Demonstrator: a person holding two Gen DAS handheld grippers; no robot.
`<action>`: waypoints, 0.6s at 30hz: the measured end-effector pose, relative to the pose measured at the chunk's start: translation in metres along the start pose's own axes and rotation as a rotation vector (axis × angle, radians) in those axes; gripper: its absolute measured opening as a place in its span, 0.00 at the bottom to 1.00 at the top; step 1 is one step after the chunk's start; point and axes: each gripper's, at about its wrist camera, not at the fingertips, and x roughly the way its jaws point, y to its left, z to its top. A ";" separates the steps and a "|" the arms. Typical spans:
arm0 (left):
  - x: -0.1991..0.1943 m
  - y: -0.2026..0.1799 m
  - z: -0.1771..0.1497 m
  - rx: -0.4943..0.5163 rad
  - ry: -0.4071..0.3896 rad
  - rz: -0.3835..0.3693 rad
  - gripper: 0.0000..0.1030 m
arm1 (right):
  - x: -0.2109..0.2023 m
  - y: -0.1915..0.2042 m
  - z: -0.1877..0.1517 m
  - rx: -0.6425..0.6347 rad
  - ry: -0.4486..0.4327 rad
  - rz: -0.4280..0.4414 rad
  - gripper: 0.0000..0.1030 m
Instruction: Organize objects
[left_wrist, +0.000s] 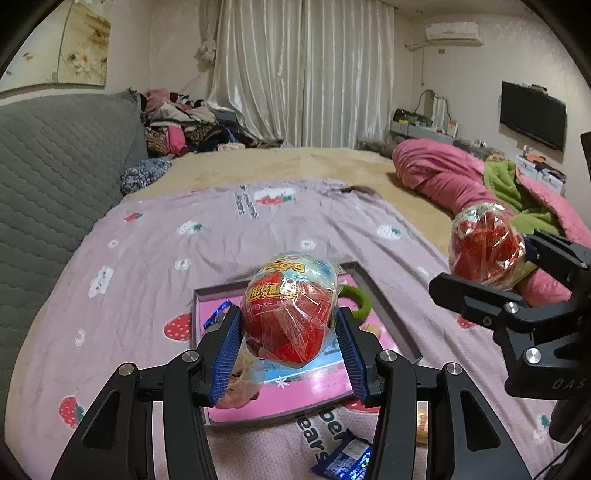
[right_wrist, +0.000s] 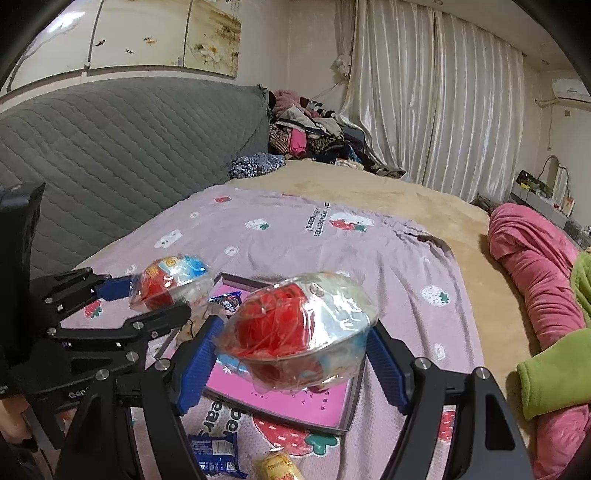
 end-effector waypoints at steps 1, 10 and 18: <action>0.005 0.001 -0.002 -0.003 0.003 0.000 0.51 | 0.004 -0.001 -0.001 0.001 0.007 0.001 0.74; 0.042 0.004 -0.021 -0.013 0.044 0.000 0.51 | 0.044 -0.007 -0.020 0.014 0.061 0.006 0.74; 0.075 0.008 -0.045 -0.020 0.088 0.001 0.51 | 0.075 -0.012 -0.043 0.031 0.120 0.009 0.74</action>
